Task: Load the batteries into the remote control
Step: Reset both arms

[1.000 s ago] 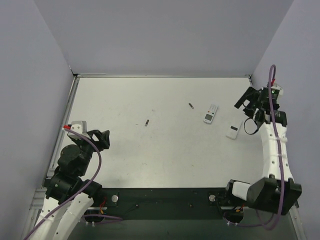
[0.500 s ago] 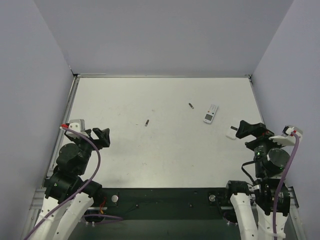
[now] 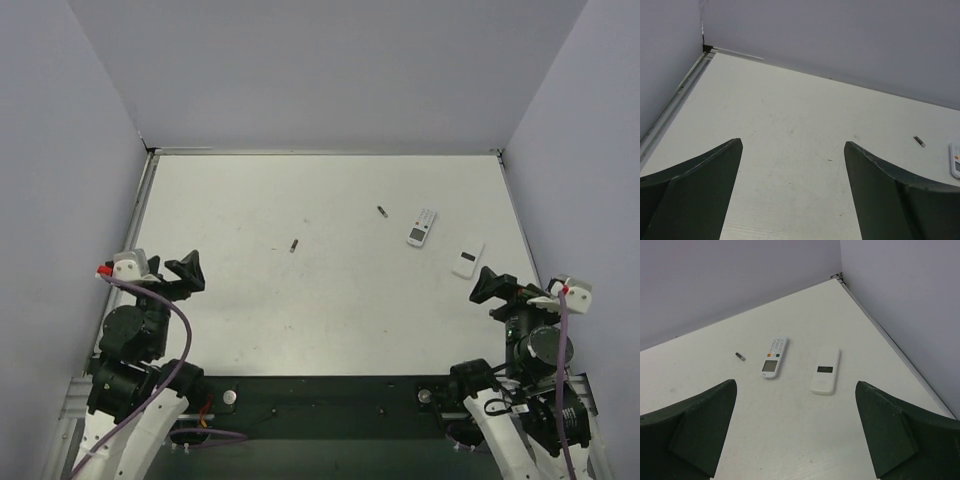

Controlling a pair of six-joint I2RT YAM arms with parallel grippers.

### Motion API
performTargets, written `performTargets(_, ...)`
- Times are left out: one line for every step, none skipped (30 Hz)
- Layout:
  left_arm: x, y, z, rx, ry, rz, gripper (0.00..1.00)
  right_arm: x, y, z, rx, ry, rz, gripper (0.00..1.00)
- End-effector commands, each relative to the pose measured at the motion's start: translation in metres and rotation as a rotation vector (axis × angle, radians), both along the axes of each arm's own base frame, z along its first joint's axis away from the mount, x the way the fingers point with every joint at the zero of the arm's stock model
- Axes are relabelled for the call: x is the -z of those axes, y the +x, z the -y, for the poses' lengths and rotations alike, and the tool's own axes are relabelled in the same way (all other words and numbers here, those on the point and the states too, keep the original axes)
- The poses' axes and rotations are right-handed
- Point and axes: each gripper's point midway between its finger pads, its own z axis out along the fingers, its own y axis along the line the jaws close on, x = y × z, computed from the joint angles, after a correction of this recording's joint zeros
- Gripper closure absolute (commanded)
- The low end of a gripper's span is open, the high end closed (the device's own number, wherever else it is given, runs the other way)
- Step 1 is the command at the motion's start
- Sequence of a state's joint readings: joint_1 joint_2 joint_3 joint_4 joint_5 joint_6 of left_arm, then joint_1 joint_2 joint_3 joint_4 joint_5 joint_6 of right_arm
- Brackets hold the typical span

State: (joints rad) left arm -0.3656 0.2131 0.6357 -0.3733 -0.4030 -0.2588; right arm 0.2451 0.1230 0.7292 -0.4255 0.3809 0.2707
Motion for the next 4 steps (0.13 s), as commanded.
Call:
performTargets(-0.0125, 0.0027, -0.0111, -0.056, -0.023, 0.072, 0.06, 0.0011, -0.0031, 0.0130, 0.064, -0.039, 0.017, 0.00)
performTargets(-0.0120, 0.0033, -0.0120, -0.061, -0.025, 0.071, 0.06, 0.0002, -0.0033, 0.0136, 0.067, -0.039, 0.021, 0.00)
performTargets(-0.0113, 0.0045, -0.0110, -0.057, -0.027, 0.067, 0.06, -0.0003, -0.0035, 0.0137, 0.067, -0.040, 0.023, 0.00)
performTargets(-0.0107, 0.0048, -0.0113, -0.059, -0.026, 0.064, 0.06, -0.0005, -0.0037, 0.0136, 0.065, -0.041, 0.024, 0.00)
